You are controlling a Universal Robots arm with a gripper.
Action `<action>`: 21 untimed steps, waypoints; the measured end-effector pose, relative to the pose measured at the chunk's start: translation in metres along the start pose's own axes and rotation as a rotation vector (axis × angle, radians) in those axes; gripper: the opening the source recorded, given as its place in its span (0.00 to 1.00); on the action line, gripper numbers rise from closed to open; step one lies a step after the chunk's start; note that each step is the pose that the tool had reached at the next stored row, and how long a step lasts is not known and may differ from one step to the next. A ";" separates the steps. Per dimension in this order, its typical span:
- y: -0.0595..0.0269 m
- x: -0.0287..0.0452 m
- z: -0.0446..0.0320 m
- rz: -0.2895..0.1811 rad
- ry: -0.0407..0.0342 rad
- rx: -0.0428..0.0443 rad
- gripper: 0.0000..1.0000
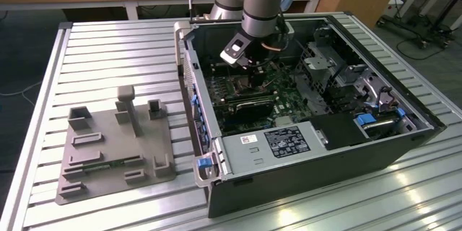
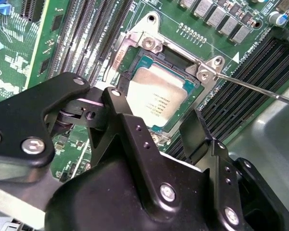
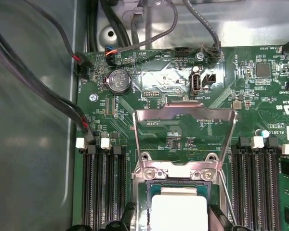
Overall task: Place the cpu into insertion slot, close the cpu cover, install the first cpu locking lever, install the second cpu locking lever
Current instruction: 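Place the cpu into insertion slot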
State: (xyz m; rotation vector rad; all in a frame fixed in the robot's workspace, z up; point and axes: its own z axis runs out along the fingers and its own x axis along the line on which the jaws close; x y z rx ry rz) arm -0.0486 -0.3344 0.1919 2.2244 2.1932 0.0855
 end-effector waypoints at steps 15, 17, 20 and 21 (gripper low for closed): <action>-0.0001 0.0028 0.0008 0.003 0.0018 0.0000 0.67; 0.0001 0.0029 -0.0010 0.003 0.0020 0.0003 0.67; 0.0004 0.0028 -0.0023 0.003 0.0023 0.0011 0.67; 0.0005 0.0024 -0.0023 0.003 0.0030 0.0012 0.67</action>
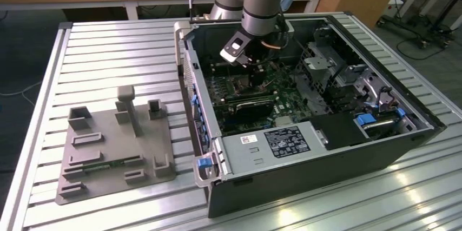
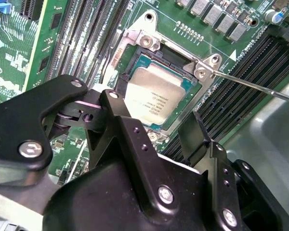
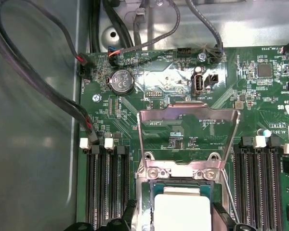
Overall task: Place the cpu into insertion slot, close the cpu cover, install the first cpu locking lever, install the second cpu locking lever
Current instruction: 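Place the cpu into insertion slot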
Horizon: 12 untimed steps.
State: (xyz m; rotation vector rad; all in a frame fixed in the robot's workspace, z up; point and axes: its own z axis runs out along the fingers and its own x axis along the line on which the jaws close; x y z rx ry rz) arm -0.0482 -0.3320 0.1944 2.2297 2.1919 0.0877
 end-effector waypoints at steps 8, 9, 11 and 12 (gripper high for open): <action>0.0001 -0.0005 0.0016 0.000 -0.0005 0.0002 0.67; 0.0001 -0.0005 0.0017 0.000 -0.0004 0.0002 0.67; 0.0002 -0.0004 0.0019 0.000 0.0000 0.0000 0.69; 0.0002 -0.0004 0.0018 0.000 -0.0002 0.0001 0.75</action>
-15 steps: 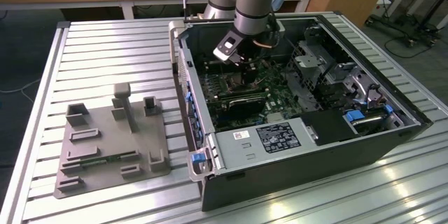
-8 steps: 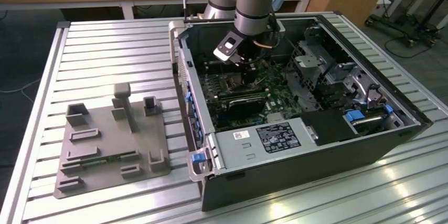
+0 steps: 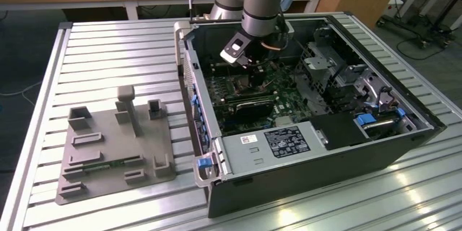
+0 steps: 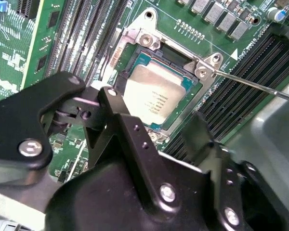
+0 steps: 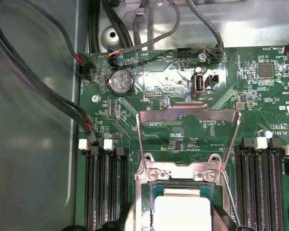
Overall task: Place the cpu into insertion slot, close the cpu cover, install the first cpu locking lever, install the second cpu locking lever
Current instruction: 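Place the cpu into insertion slot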
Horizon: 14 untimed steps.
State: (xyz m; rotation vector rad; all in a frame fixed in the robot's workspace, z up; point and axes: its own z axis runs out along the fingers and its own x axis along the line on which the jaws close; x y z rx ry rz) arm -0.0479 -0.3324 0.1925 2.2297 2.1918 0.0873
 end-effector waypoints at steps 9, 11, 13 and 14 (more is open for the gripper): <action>0.0001 0.0000 -0.0019 0.000 -0.0002 0.0001 0.81; 0.0002 0.0001 -0.0041 0.000 -0.0002 0.0000 0.81; 0.0003 0.0002 -0.0072 0.000 -0.0001 0.0001 0.81; 0.0004 0.0002 -0.0088 0.000 -0.0002 0.0001 0.81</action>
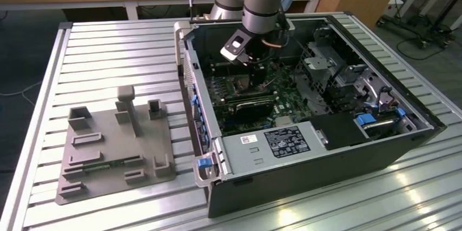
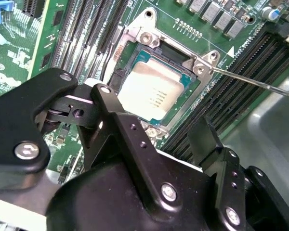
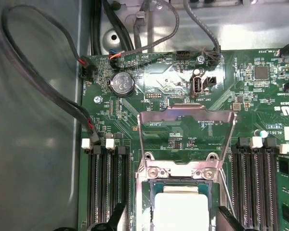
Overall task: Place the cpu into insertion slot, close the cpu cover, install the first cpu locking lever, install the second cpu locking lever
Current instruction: 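Place the cpu into insertion slot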
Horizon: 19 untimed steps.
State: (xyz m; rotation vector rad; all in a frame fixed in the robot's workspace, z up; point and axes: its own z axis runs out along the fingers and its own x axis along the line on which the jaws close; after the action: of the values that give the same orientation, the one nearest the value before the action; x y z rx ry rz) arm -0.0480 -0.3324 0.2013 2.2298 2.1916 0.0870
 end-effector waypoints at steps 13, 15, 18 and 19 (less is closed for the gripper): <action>0.0009 0.0006 -0.0191 0.000 0.0000 0.0023 0.32; 0.0010 0.0006 -0.0202 0.000 0.0002 0.0025 0.26; 0.0010 0.0006 -0.0203 0.000 0.0003 0.0025 0.14; 0.0010 0.0006 -0.0204 0.000 0.0000 0.0026 0.11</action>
State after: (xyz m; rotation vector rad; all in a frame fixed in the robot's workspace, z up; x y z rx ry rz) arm -0.0480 -0.3324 0.2218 2.2312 2.1930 0.0842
